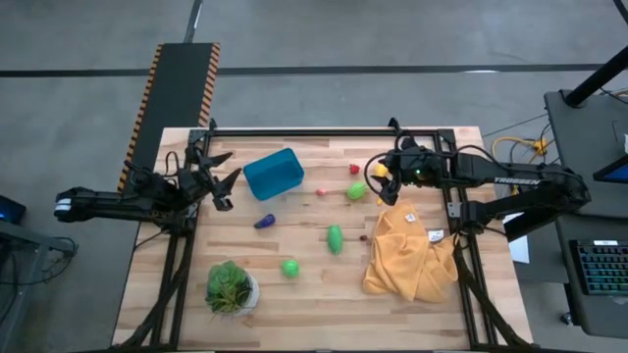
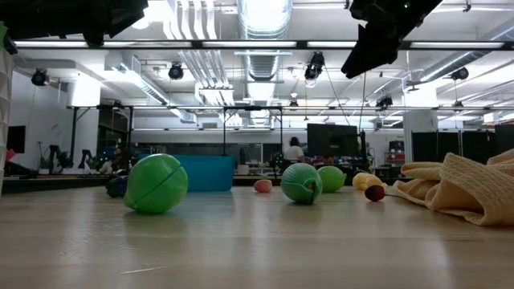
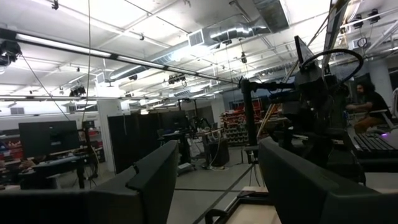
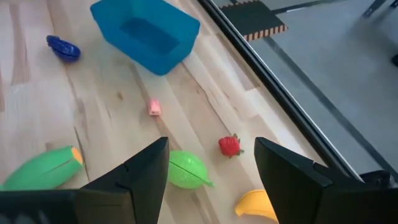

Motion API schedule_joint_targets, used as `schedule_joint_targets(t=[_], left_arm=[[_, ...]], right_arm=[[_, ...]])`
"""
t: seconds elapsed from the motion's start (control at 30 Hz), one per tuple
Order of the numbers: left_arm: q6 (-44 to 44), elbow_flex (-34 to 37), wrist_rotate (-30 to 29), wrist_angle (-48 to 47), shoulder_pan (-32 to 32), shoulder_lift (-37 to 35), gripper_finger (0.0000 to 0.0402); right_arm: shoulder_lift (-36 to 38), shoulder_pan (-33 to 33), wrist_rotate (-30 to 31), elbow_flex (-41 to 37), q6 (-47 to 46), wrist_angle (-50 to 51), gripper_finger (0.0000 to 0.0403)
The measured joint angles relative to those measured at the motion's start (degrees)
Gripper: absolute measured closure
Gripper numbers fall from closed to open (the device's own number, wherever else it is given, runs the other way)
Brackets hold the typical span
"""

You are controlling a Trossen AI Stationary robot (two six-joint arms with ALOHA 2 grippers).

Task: Pick and placing Produce into tupperware
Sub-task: Put the small corn into the blue bin

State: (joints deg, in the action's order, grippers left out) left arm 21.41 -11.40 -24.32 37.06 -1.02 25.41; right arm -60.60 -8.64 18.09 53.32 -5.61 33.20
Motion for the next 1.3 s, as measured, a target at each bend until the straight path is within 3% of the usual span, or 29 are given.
schedule_joint_targets(t=[0.63, 0.9, 1.13, 1.3], left_arm=[[3.5, -0.1, 0.0, 1.4, 0.0, 0.0, 0.0192], [3.5, -0.1, 0.0, 1.5, 0.0, 0.0, 0.0192], [3.5, -0.2, 0.0, 1.5, 0.0, 0.0, 0.0192], [3.5, -0.2, 0.0, 1.5, 0.0, 0.0, 0.0192]], right_arm=[[-0.3, 0.0, 0.0, -0.1, -3.1, 0.7, 0.0179], [-0.5, -0.3, 4.5, -0.1, -28.8, 7.5, 0.0179], [-3.9, -0.3, 4.4, -0.1, -41.1, 15.1, 0.0179], [-8.6, -0.2, 4.0, -0.2, -42.1, 14.9, 0.0179]])
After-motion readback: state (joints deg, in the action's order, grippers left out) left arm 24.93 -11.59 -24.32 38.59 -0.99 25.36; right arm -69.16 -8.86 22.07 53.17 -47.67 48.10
